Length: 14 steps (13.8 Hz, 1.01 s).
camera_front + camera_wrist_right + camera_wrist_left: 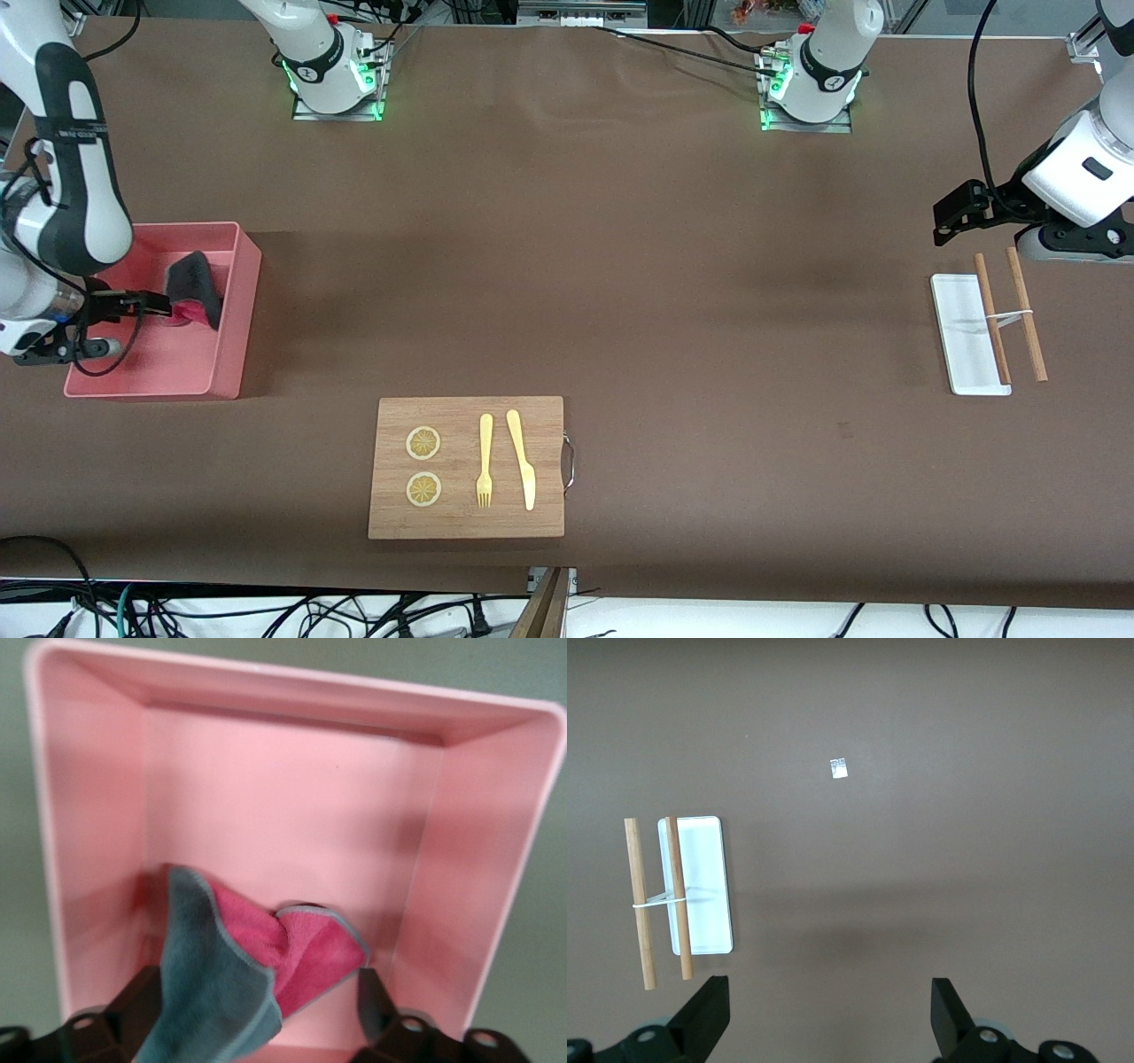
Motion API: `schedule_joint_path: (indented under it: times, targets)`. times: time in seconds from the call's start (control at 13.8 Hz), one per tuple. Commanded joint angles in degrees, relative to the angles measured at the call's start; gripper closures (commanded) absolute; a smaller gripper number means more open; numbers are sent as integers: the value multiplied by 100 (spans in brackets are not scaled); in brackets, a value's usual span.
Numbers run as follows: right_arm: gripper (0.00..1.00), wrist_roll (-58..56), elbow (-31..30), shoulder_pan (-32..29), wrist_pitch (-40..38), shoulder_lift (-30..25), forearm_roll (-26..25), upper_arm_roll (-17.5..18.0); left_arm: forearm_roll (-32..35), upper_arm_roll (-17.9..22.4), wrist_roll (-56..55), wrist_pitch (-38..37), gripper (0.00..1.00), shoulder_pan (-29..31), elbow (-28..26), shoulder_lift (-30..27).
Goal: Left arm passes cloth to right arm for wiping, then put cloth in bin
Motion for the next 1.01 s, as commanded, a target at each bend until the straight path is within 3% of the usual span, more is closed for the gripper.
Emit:
schedule_joint_path:
  times: [0.0,0.14,0.36,0.58,0.94]
  targets:
    - [0,-28,253,-10,-591,-274,135,26,-74,-16,-37,-47,0,35,-42,-78]
    - [0,-28,368,-10,-943,-475,153,52,-74,-16,-45,-47,0,35,-42,-78]
    - [0,-19,525,-10,-1662,-1046,135,402,-74,-16,-36,-47,0,35,-42,-78]
    - [0,-45,1324,-10,-2638,-1118,21,728,-82,-16,-36,-47,0,35,-42,-78]
    - [0,-80,1906,-19,-2878,-1565,12,791,-74,-16,-36,-47,0,35,-42,-78]
